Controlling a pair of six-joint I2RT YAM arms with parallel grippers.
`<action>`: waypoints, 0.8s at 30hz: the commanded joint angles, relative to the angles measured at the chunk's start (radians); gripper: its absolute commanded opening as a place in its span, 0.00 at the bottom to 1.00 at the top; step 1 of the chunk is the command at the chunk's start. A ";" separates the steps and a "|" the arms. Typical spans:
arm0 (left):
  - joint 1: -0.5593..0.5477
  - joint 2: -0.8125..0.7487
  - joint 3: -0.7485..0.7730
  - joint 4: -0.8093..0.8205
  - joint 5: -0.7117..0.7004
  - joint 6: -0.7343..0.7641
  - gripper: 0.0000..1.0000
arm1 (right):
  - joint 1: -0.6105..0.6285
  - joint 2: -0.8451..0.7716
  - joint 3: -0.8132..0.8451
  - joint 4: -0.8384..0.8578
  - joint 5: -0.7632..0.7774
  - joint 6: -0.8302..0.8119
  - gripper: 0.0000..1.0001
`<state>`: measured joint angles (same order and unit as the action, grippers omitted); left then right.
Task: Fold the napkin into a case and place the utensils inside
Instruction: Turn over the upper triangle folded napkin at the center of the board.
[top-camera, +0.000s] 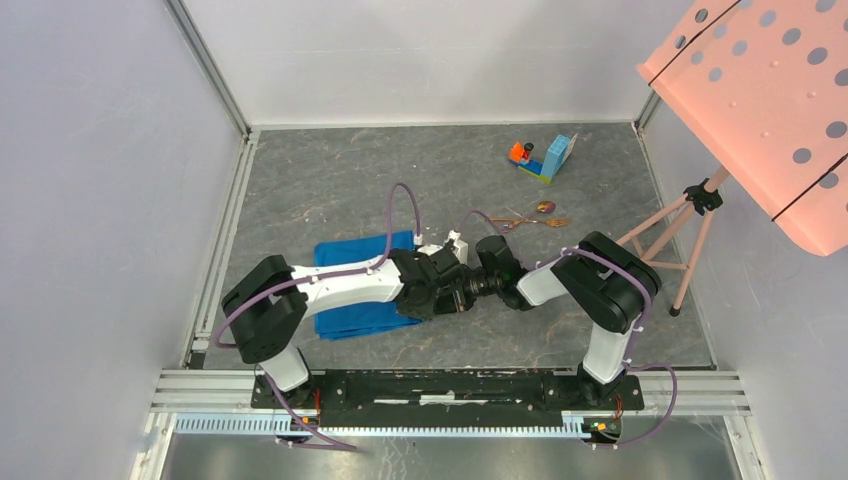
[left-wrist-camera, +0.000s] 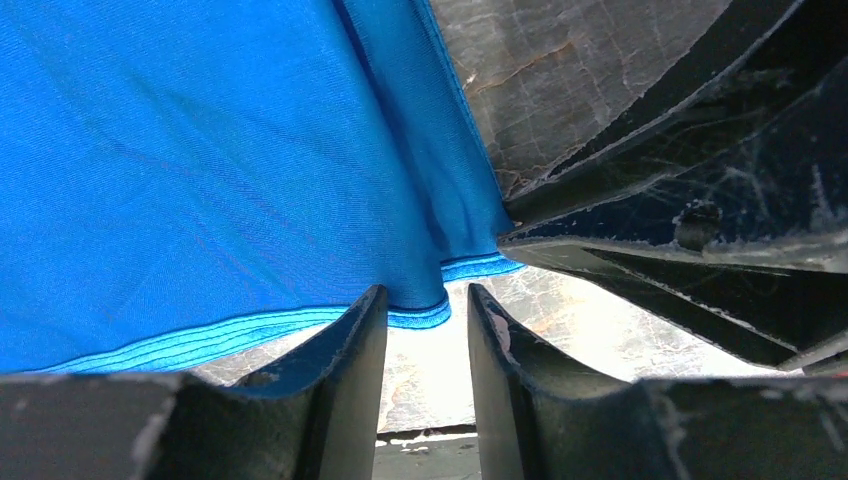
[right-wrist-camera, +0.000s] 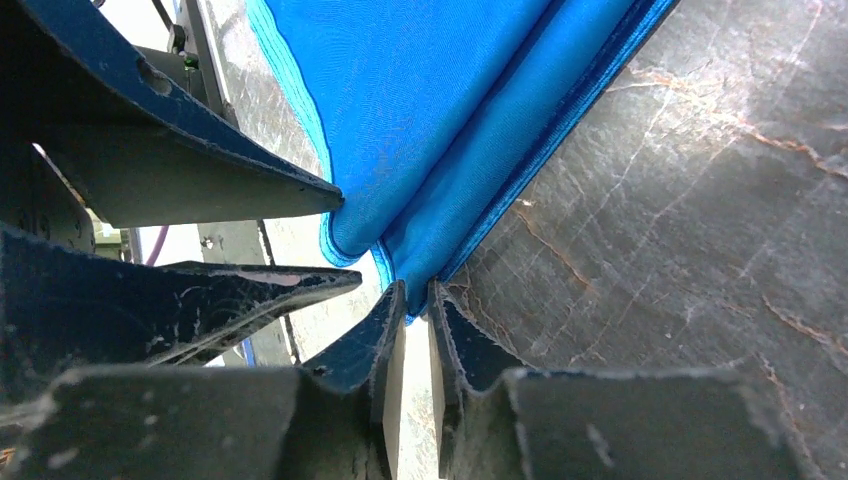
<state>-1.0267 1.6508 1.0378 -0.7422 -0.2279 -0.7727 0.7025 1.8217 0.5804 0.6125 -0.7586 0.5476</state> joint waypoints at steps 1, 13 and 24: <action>-0.017 0.026 0.055 -0.047 -0.079 -0.040 0.41 | 0.008 0.019 -0.013 0.003 0.019 -0.028 0.18; -0.052 0.064 0.127 -0.078 -0.116 -0.037 0.06 | 0.020 0.013 -0.011 -0.002 0.038 -0.032 0.06; -0.075 0.107 0.192 -0.078 -0.092 -0.039 0.06 | 0.027 0.019 -0.021 0.031 0.027 -0.005 0.03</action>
<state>-1.0912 1.7260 1.1893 -0.8387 -0.3130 -0.7948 0.7189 1.8282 0.5743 0.6277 -0.7399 0.5549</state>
